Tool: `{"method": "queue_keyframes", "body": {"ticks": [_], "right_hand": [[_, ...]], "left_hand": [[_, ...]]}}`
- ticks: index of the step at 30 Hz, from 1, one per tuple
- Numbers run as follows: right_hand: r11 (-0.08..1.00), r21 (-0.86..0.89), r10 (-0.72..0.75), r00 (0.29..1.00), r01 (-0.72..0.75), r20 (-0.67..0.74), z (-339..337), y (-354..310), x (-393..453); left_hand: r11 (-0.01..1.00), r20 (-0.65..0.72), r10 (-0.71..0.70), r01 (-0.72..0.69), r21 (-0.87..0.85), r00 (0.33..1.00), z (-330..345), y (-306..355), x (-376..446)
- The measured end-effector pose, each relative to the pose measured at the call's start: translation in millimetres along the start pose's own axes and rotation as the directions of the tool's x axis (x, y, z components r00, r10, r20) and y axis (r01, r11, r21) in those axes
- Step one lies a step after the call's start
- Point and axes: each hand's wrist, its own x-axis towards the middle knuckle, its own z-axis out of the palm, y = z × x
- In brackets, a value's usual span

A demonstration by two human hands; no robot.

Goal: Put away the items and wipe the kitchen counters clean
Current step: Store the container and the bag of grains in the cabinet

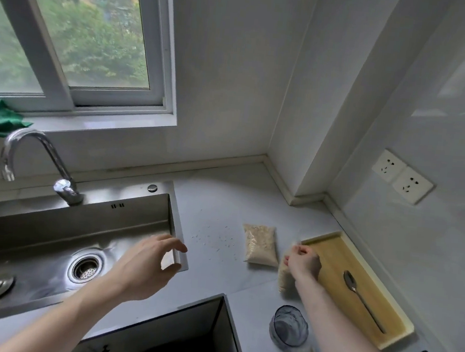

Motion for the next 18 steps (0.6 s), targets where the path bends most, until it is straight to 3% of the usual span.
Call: {"method": "queue_keyframes", "body": {"ticks": [5, 11, 14, 18], "right_hand": [[0.995, -0.048, -0.078, 0.985, 0.086, 0.154, 21, 4, -8], [0.953, -0.155, -0.233, 0.956, 0.261, 0.178, 10, -12, -43], [0.892, -0.158, -0.381, 0.893, 0.424, 0.240, 13, -31, -85], [0.846, -0.023, -0.440, 0.724, 0.532, 0.531, 35, -60, -152]], "left_hand": [[0.999, 0.033, -0.036, 0.037, -0.028, 0.999, 9, -6, -4], [0.995, 0.032, -0.064, 0.066, -0.068, 0.997, 11, -10, -6], [0.991, 0.016, -0.084, 0.085, -0.099, 0.996, 9, -16, -14], [0.975, -0.005, -0.158, 0.155, -0.156, 0.987, 5, -37, -37]]}}
